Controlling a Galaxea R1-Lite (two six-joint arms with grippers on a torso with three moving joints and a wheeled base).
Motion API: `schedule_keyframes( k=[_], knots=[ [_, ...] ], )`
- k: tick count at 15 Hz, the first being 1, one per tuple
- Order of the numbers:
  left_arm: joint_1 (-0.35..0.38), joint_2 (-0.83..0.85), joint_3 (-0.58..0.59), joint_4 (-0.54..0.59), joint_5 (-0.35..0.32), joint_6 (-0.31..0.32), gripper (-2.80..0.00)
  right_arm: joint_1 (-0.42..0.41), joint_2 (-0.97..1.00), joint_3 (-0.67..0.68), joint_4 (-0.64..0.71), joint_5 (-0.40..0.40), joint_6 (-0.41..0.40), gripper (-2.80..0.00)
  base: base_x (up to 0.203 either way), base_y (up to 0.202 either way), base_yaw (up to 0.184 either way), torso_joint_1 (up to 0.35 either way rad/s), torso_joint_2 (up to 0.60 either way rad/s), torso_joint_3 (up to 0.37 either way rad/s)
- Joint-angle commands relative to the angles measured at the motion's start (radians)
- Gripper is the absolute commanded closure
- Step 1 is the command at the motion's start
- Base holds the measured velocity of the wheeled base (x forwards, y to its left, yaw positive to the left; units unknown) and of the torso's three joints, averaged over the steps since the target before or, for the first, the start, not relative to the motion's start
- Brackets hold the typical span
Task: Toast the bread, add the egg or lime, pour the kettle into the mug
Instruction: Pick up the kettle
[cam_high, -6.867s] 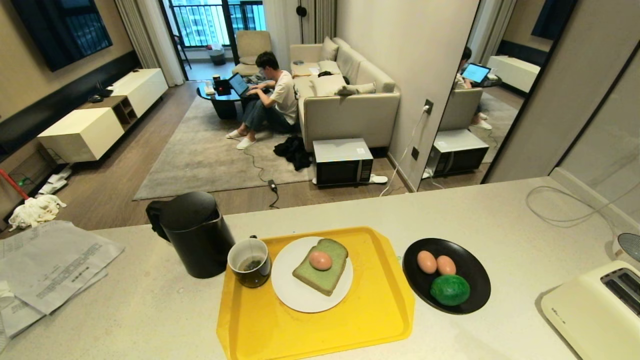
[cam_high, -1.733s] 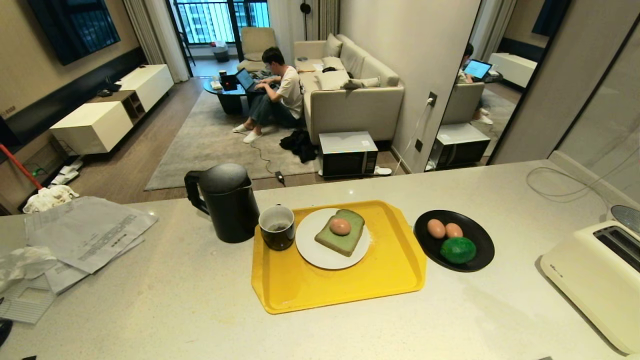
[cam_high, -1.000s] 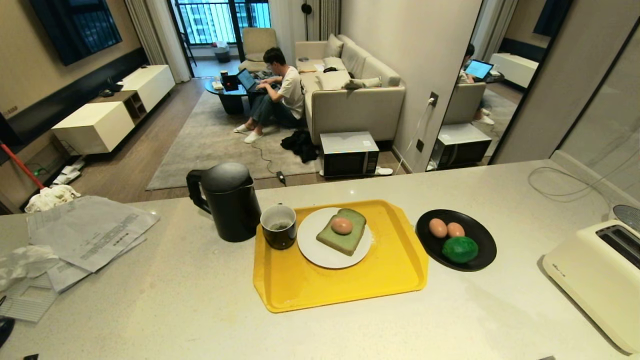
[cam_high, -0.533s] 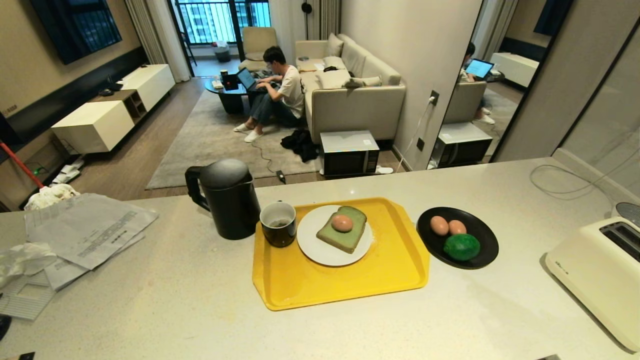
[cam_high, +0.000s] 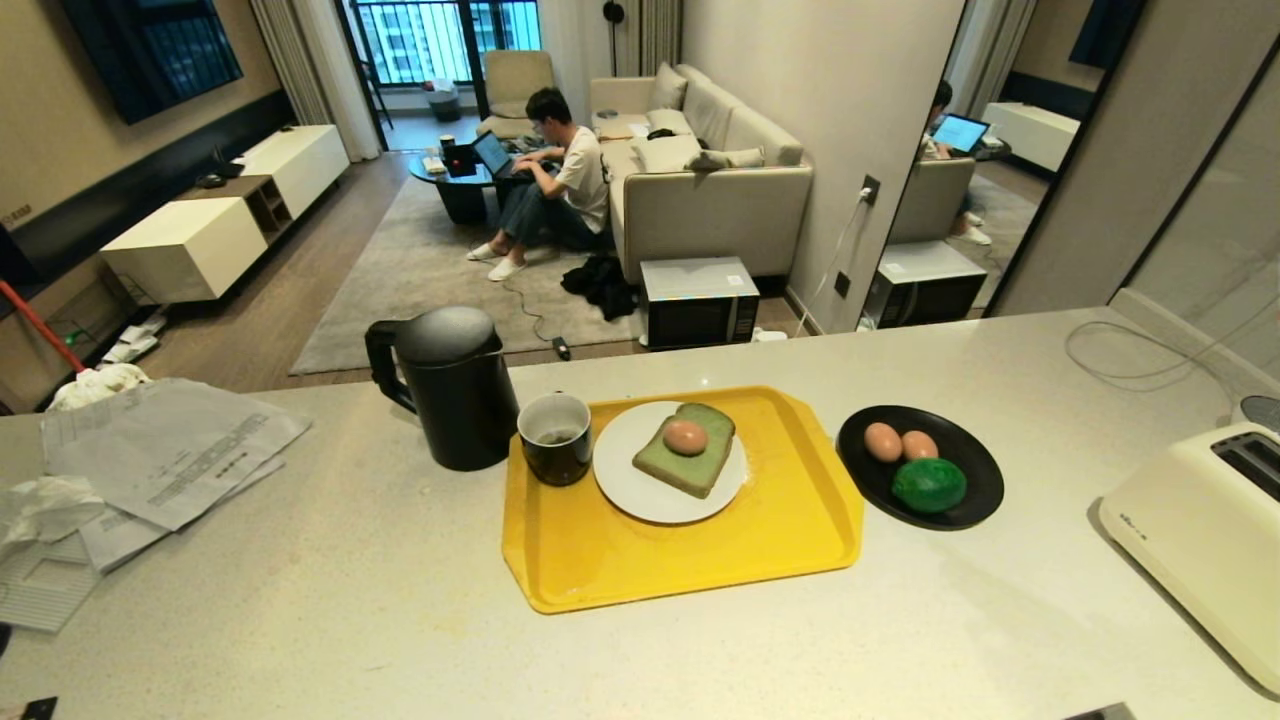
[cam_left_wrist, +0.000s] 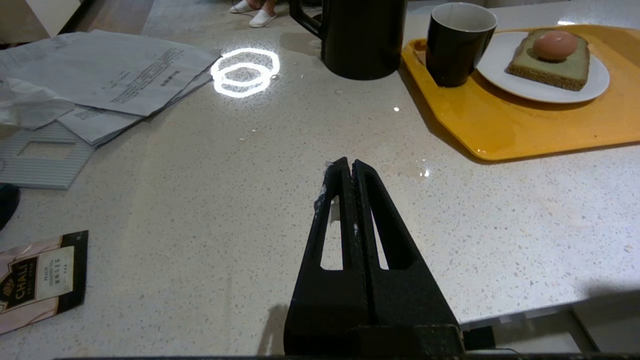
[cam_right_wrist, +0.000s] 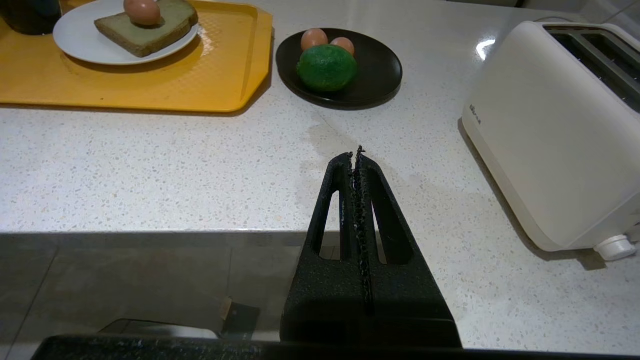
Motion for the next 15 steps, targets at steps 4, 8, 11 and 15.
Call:
schedule_keyframes(
  k=[4,8,11,15],
  knots=[
    [0.0,0.0,0.0,-0.001,0.001,-0.002,0.0,0.001,0.001,0.0,0.0,0.0,-0.001,0.0,0.0,0.0,0.0,-0.032,0.06,0.028],
    [0.0,0.0,0.0,-0.001,0.001,-0.001,0.0,0.001,0.001,0.0,0.0,0.0,0.005,0.0,0.0,0.0,0.0,0.0,0.0,0.0],
    [0.0,0.0,0.0,-0.001,0.001,0.0,0.0,0.001,0.001,0.0,0.0,0.0,0.007,0.0,0.0,0.0,0.0,0.0,0.0,0.0],
    [0.0,0.004,-0.063,0.015,0.02,0.013,0.0,0.001,0.001,0.0,0.0,0.0,0.007,0.0,0.0,0.0,0.0,0.0,0.0,0.0]
  ],
)
